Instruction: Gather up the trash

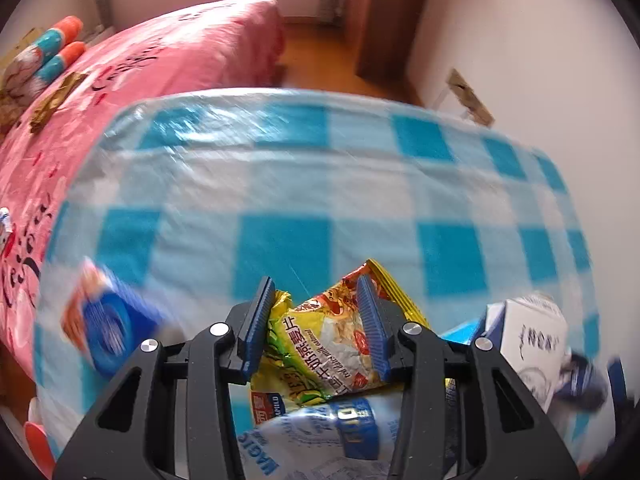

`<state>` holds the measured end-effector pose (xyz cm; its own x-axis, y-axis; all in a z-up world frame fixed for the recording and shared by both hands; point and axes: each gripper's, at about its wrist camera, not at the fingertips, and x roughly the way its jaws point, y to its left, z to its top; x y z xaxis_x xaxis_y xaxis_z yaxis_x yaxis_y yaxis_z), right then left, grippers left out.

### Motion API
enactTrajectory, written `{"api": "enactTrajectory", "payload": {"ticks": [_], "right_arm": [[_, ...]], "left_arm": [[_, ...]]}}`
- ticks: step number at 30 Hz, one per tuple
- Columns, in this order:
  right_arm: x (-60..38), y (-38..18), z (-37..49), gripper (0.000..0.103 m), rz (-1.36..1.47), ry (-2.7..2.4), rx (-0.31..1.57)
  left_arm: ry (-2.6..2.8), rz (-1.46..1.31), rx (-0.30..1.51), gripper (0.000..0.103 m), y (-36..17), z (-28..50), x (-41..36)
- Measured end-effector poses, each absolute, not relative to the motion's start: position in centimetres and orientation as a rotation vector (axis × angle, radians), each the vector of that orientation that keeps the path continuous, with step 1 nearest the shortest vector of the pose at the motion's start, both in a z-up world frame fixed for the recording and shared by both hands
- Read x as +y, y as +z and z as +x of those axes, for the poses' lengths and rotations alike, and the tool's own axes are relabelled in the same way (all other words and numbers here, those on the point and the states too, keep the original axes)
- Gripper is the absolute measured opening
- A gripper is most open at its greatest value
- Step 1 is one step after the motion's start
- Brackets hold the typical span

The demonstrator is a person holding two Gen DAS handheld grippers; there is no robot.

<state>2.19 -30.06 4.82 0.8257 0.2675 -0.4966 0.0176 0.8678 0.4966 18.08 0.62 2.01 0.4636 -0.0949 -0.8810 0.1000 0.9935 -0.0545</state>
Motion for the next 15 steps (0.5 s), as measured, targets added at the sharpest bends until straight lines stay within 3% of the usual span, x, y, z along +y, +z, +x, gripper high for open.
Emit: {"api": "enactTrajectory", "payload": {"ticks": [11,15], "right_arm": [[-31.3,3.6,2.3,0.096,0.581,0.163,0.634],[-31.3,3.5,2.2,0.096,0.575,0.162,0.639]], "left_arm": [[-0.216,0.031,1.051,0.045,2.2,10.2,-1.6],[-0.174,-0.041,0.995,0.056,3.6,8.8,0.6]]}}
